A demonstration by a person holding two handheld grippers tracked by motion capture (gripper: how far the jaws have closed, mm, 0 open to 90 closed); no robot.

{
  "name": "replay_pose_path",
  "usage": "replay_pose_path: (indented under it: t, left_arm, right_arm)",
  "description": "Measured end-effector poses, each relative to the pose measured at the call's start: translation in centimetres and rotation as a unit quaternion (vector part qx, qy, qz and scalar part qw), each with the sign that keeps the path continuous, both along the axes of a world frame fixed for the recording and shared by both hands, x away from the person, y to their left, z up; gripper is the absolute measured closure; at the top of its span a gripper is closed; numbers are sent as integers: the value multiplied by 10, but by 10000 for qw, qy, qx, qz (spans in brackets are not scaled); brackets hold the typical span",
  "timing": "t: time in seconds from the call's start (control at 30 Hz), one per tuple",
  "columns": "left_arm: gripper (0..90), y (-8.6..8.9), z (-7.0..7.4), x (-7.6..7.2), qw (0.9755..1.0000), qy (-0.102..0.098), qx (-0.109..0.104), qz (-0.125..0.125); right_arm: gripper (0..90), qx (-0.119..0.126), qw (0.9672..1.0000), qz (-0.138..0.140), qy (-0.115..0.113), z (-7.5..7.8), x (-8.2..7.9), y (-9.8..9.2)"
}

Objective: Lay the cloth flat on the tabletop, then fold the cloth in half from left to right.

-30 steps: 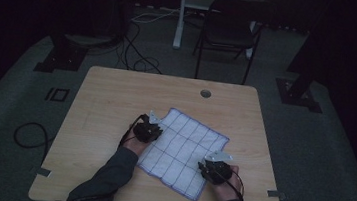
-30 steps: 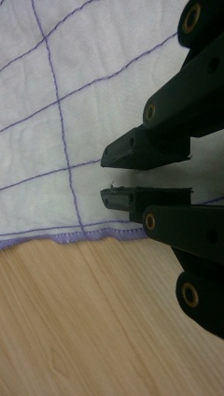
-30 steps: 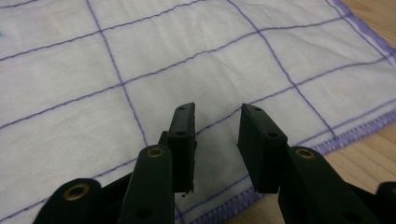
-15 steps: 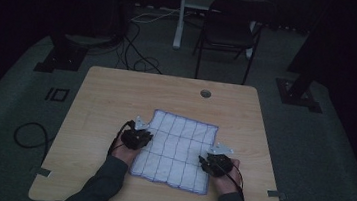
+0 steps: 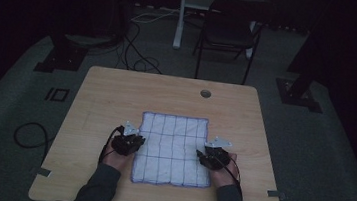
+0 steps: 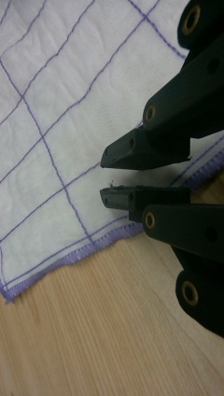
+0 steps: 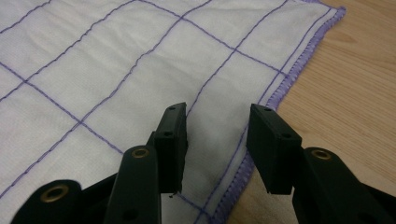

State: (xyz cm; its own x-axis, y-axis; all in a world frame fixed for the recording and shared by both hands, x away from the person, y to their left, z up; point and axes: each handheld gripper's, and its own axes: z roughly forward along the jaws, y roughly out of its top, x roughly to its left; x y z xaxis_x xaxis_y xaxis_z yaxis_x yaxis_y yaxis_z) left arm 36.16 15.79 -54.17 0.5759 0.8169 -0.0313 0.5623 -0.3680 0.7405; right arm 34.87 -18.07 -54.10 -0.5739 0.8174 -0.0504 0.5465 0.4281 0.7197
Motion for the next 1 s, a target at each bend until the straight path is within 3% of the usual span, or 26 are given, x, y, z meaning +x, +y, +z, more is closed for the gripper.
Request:
replay_pose_path:
  t: [0.43,0.57,0.67,0.9,1.0]
  left_arm:
    - [800,5,0,5,9999,-35,14,99]
    - [710,9,1,4,9998,-53,-12,186]
    - [657,17,4,0,9992,-90,-227,307]
    - [594,20,5,-7,9984,-21,-232,517]
    - [589,19,4,-8,9981,23,-111,613]
  right_arm:
    - [579,46,9999,61,81,1,-3,5]
    - [574,61,9999,62,85,0,-2,4]
    - [574,59,9999,52,79,0,-3,4]
    - [573,76,9999,62,85,0,-3,4]
    - [572,92,9999,69,81,0,-3,4]
